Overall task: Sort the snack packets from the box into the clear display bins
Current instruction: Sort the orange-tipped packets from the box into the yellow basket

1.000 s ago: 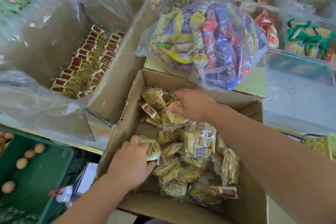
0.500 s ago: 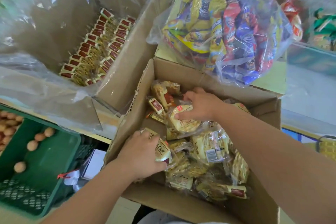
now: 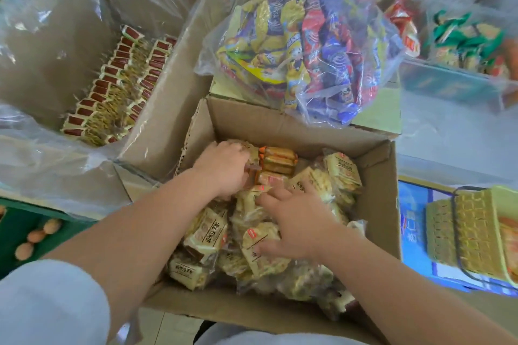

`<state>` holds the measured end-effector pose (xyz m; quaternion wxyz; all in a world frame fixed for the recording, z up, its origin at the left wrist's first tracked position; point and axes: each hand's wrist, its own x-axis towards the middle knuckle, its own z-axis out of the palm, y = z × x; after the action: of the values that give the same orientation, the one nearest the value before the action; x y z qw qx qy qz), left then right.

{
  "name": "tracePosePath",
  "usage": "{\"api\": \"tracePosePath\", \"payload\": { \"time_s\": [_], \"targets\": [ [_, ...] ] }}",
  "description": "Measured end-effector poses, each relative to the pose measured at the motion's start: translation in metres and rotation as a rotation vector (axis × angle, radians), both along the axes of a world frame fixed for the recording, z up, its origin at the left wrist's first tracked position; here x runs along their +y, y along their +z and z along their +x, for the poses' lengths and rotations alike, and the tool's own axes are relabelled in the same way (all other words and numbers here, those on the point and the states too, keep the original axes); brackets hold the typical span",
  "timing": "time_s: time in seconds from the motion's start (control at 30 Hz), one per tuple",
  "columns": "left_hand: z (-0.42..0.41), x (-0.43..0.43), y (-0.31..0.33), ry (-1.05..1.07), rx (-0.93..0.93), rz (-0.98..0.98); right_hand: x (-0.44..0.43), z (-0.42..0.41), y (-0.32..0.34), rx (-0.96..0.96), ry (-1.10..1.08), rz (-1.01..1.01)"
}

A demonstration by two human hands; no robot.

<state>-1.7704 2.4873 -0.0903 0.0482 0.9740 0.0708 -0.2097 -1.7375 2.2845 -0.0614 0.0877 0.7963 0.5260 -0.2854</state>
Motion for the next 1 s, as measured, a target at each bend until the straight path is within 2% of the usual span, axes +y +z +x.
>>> {"api": "tracePosePath", "payload": {
  "time_s": [0.07,0.13,0.33,0.47,0.57,0.73,0.8,0.9,1.0],
  "targets": [
    [0.006,-0.004,-0.01,-0.039,0.101,0.085,-0.012,-0.007,0.008,-0.001,0.023,0.001],
    [0.01,-0.007,-0.017,-0.017,0.087,0.131,-0.024,-0.012,0.014,0.001,0.043,-0.009],
    [0.002,-0.012,-0.024,0.229,0.129,0.036,-0.044,-0.016,0.03,0.049,0.046,-0.044],
    [-0.017,-0.013,-0.025,0.227,0.111,0.067,-0.03,0.004,0.049,0.146,-0.009,-0.14],
    [-0.031,-0.016,-0.029,0.269,0.139,-0.007,-0.008,0.03,0.053,0.185,-0.073,-0.142],
    [-0.047,-0.019,-0.024,0.189,0.247,0.042,0.053,0.074,0.016,0.021,-0.035,-0.025],
    [-0.053,-0.02,-0.02,0.138,0.253,0.051,0.072,0.086,-0.007,-0.013,-0.064,-0.053],
    [-0.061,-0.02,-0.017,0.117,0.272,-0.024,0.082,0.095,-0.043,-0.039,-0.157,-0.152],
    [-0.066,-0.017,-0.012,0.132,0.278,-0.109,0.076,0.091,-0.072,-0.105,-0.196,-0.12]
  ]
}}
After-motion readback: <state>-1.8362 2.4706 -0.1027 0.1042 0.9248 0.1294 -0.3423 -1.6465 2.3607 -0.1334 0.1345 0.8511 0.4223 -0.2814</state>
